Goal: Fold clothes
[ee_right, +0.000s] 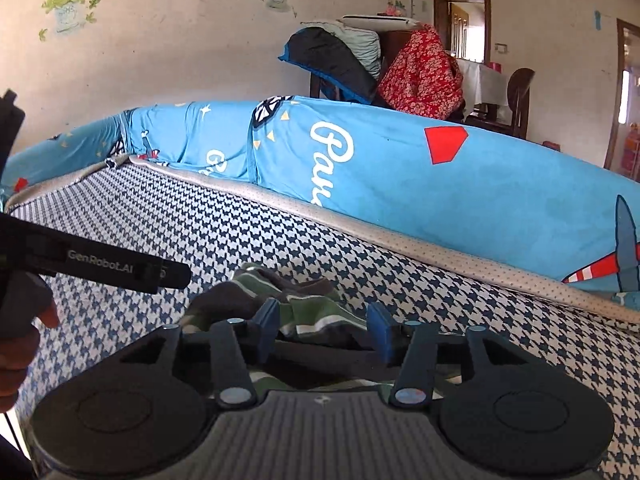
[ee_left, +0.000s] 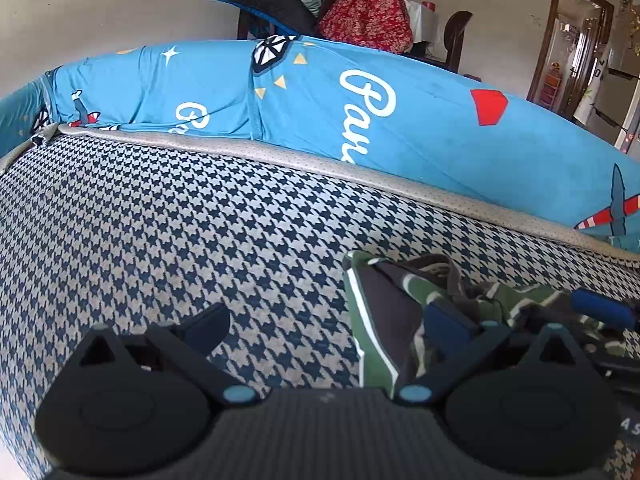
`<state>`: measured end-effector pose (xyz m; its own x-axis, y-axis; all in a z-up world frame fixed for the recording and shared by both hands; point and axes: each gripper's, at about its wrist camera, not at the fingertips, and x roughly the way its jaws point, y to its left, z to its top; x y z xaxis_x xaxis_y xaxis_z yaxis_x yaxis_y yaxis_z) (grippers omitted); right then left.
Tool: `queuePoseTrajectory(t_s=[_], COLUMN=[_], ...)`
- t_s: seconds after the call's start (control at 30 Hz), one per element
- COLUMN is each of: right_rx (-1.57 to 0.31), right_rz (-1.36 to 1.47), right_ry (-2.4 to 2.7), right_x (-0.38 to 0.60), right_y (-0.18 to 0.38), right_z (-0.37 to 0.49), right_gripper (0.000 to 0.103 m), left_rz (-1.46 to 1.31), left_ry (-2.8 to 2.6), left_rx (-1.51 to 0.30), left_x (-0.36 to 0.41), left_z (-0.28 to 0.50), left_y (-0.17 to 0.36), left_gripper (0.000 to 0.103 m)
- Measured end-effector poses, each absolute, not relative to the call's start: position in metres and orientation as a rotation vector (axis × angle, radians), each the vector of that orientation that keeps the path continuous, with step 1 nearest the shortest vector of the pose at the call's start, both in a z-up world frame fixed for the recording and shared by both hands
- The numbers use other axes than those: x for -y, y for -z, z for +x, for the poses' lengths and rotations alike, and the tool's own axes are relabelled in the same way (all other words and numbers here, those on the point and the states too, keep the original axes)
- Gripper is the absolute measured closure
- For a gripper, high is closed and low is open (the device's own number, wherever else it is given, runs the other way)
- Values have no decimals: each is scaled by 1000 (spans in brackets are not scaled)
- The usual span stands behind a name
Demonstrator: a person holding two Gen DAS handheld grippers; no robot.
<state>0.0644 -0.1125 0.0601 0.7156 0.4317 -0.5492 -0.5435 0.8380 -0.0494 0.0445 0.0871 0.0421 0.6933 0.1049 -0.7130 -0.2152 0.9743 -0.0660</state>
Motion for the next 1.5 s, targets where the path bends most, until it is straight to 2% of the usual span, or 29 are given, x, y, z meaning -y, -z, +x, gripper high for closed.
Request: queuePoseTrajectory(t_s=[0.2,0.37,0.47,0.6,0.7,0.77,0.8,0.83,0.87,1.13,1.5], right_rx=[-563,-548,-509,-519,-579,-597,-607,-612,-614,-489,-418], right_rz=[-363,-388,-427,-429,-413,-398,-387,-364,-333,-108,44], right_ry=[-570,-628,-649,-643,-652,-638,-631,-623,-614,-392,-186], right_x=[107,102,94,84,81,83,84,86,90,132,190], right_y=[-39,-42,-43,-37,-28,-25,-25,-26,-28,-65,-86], right_z=[73,74,71,80,90,96,99,102,105,125,149], right_gripper=[46,45,38,38,46,65,71,82,88,91,91], left_rz=[-162,-188,-197,-198,-184,-184,-188,-194,-196,-181,-160], left_ry=[-134,-118,-83,-55,-55,-59,-60,-60,-60,-65,-49], left_rx=[-797,-783,-764,-805,-811,-817,-822,-827,-830,-858,-919], left_x=[-77,-79,-78,-72,-69,-69,-70,-70,-70,-62,-35], left_z=[47,48,46,51,52,52,53,54,54,59,81], left_y=[-39,-43,-47,-41,-39,-38,-37,-36,-35,-30,-14], left_gripper=[0,0,0,0,0,0,0,0,0,0,0])
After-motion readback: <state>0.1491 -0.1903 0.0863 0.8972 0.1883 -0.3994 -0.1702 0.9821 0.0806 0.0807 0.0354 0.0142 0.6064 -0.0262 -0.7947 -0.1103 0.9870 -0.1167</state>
